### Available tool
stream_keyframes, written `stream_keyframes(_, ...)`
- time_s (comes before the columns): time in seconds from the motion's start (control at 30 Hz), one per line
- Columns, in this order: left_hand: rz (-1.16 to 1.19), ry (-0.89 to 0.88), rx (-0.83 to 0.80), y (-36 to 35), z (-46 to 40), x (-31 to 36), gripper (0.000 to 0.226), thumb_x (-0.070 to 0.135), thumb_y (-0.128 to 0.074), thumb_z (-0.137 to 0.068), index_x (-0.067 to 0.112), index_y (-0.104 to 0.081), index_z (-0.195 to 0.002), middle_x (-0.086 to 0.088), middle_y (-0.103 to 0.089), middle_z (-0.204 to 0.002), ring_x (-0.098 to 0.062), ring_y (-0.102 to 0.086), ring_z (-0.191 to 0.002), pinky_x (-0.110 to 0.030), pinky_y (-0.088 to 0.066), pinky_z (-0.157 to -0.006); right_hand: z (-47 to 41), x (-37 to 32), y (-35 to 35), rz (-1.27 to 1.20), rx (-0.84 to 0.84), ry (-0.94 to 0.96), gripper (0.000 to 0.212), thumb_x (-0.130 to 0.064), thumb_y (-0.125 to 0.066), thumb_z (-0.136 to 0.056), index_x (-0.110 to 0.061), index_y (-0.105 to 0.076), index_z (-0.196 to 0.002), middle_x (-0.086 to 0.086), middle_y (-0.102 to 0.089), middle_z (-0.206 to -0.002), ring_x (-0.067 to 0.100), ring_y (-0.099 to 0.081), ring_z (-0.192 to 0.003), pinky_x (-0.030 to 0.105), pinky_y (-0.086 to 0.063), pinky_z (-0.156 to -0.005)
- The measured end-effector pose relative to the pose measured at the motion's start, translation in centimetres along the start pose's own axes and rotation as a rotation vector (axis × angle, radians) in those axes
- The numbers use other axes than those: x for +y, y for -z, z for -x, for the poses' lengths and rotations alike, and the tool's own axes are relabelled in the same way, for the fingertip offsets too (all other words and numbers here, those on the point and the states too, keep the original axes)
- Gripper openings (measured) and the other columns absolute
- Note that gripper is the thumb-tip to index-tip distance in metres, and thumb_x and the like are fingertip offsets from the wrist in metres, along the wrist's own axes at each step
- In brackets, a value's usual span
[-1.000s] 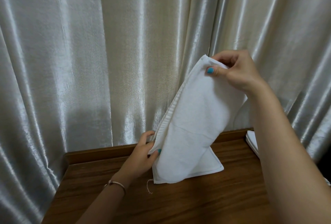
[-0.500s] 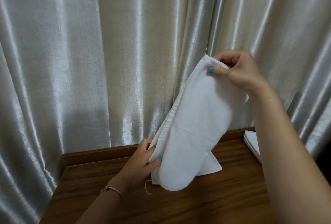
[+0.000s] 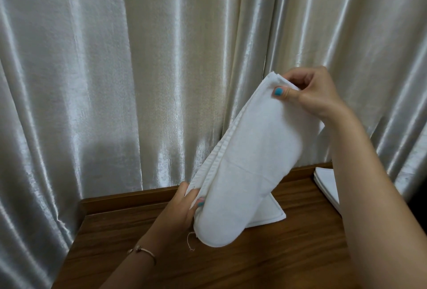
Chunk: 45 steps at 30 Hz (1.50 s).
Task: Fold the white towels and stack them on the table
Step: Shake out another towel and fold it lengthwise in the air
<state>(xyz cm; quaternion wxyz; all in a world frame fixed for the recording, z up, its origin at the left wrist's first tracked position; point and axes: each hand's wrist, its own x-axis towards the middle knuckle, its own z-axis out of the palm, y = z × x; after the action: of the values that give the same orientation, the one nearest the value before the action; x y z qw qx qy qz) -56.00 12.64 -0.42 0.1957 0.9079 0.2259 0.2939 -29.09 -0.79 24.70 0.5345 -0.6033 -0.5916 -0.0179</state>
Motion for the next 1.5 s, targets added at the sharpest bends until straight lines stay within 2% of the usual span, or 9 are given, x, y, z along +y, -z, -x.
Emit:
stream_keyframes(0.07,0.038,-0.018,0.055,0.0,0.1,0.2,0.017,0.029,-0.039,-0.101,0.041,-0.047,-0.112,0.024,-0.035,-0.110,-0.001,-0.045,-0.096,0.000,-0.034,-0.084,0.0,0.2,0.2,0.007,0.011,-0.012,0.017,-0.015,-0.078,-0.077,-0.026,-0.068,-0.068,-0.021,-0.066,-0.060,-0.005,-0.055,-0.057,0.012,-0.043,-0.053)
stream_keyframes(0.17,0.167,0.042,0.034,0.6,0.3,0.6,0.024,0.052,-0.032,-0.097,0.063,-0.032,-0.119,0.034,-0.038,-0.113,0.031,-0.036,-0.104,0.010,-0.026,-0.083,0.1,0.4,0.4,0.012,0.030,-0.020,0.016,-0.014,-0.078,-0.077,-0.026,-0.069,-0.070,-0.021,-0.066,-0.060,-0.004,-0.056,-0.058,0.015,-0.044,-0.056)
stream_keyframes(0.3,0.182,-0.005,-0.011,0.5,0.6,0.6,0.026,0.066,-0.025,-0.093,0.070,-0.032,-0.118,0.039,-0.045,-0.118,0.014,-0.047,-0.112,0.001,-0.036,-0.086,0.2,0.3,0.0,0.016,0.034,-0.021,0.017,-0.014,-0.079,-0.076,-0.027,-0.069,-0.069,-0.021,-0.066,-0.060,-0.002,-0.056,-0.060,0.018,-0.044,-0.057)
stream_keyframes(0.57,0.224,0.091,-0.034,-0.7,0.0,1.3,0.029,0.005,-0.039,-0.101,0.024,-0.049,-0.120,0.019,-0.045,-0.111,0.023,-0.047,-0.101,0.003,-0.037,-0.080,-0.1,-0.5,-0.3,0.017,0.017,0.009,0.020,-0.015,-0.079,-0.075,-0.030,-0.069,-0.067,-0.023,-0.065,-0.060,-0.005,-0.055,-0.059,0.013,-0.043,-0.056)
stream_keyframes(0.63,0.275,0.118,-0.054,-0.7,-0.1,1.4,0.019,0.012,-0.036,-0.103,0.018,-0.049,-0.115,0.019,-0.047,-0.104,0.028,-0.049,-0.090,0.005,-0.038,-0.073,0.0,-0.6,-0.4,0.008,0.015,0.019,0.021,-0.014,-0.078,-0.076,-0.030,-0.068,-0.067,-0.024,-0.065,-0.060,-0.006,-0.055,-0.058,0.012,-0.042,-0.056)
stream_keyframes(0.77,0.273,0.090,-0.116,-0.7,-0.1,1.3,0.026,0.031,-0.033,-0.103,0.031,-0.044,-0.127,0.020,-0.034,-0.122,0.009,-0.045,-0.110,-0.010,-0.040,-0.095,0.1,-0.9,-0.4,-0.014,0.009,0.028,0.023,-0.012,-0.078,-0.076,-0.031,-0.068,-0.068,-0.024,-0.065,-0.060,-0.008,-0.055,-0.057,0.010,-0.043,-0.055)
stream_keyframes(1.1,0.294,0.071,-0.094,-0.1,-0.1,1.6,0.021,0.057,-0.031,-0.096,0.062,-0.042,-0.113,0.026,-0.039,-0.120,0.000,-0.051,-0.109,-0.023,-0.047,-0.090,-0.2,-1.3,-0.1,0.028,0.010,0.018,0.018,-0.016,-0.080,-0.074,-0.028,-0.069,-0.067,-0.023,-0.065,-0.060,-0.007,-0.054,-0.058,0.012,-0.042,-0.055)
stream_keyframes(1.3,-0.099,0.145,0.024,-1.8,0.0,3.2,0.097,0.087,-0.052,-0.059,0.031,-0.030,-0.136,0.014,-0.027,-0.115,-0.011,-0.037,-0.110,-0.030,-0.039,-0.096,-0.6,-1.7,-0.8,0.051,0.014,0.016,0.018,-0.017,-0.080,-0.074,-0.030,-0.069,-0.068,-0.021,-0.066,-0.061,-0.006,-0.054,-0.060,0.011,-0.041,-0.056)
stream_keyframes(1.5,-0.046,0.045,0.167,-2.4,0.0,3.4,0.044,0.048,-0.052,-0.086,0.018,-0.056,-0.117,0.009,-0.042,-0.105,-0.010,-0.046,-0.097,-0.035,-0.050,-0.085,-0.6,-1.7,-0.4,0.072,0.029,0.007,0.019,-0.017,-0.080,-0.075,-0.029,-0.068,-0.066,-0.021,-0.064,-0.057,-0.007,-0.052,-0.055,0.010,-0.040,-0.053)
